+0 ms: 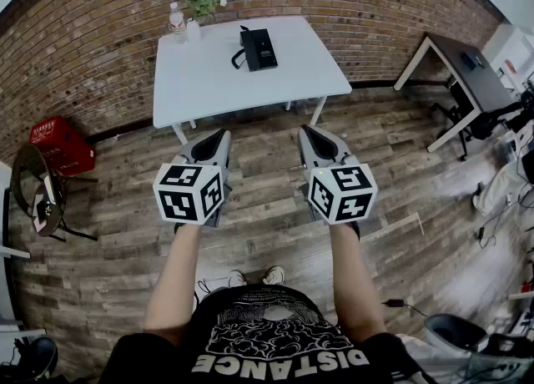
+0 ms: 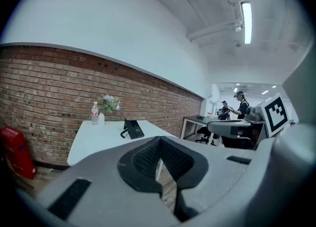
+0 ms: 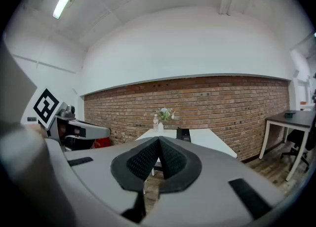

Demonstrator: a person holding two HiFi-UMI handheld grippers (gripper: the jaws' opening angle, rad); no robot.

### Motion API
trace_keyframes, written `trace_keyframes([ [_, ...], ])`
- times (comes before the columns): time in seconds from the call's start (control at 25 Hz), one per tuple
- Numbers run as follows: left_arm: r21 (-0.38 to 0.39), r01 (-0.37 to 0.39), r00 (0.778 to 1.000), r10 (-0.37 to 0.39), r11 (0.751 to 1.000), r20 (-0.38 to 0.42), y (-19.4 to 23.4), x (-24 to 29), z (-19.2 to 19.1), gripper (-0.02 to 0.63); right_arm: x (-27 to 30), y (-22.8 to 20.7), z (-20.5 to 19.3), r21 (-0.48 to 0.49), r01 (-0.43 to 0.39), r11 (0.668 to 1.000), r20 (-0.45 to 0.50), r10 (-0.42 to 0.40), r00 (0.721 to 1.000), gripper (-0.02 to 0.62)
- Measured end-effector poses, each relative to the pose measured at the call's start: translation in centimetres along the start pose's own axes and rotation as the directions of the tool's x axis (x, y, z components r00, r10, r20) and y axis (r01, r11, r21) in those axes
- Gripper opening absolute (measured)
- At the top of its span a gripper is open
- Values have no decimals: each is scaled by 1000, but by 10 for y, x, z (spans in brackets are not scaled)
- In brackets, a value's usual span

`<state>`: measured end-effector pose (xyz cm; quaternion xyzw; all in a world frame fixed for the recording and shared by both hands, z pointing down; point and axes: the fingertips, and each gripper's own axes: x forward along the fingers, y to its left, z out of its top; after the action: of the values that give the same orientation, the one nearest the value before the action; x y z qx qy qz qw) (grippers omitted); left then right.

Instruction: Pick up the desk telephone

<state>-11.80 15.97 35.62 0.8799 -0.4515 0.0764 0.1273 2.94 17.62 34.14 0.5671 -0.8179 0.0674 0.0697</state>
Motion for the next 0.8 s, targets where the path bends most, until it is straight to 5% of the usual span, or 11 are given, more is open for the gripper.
trace_keyframes([
  [0.8,-23,-42,999,42,999,13,-26,59,2,9,19,-63,-10,9,-71,997,1,71,997,3],
])
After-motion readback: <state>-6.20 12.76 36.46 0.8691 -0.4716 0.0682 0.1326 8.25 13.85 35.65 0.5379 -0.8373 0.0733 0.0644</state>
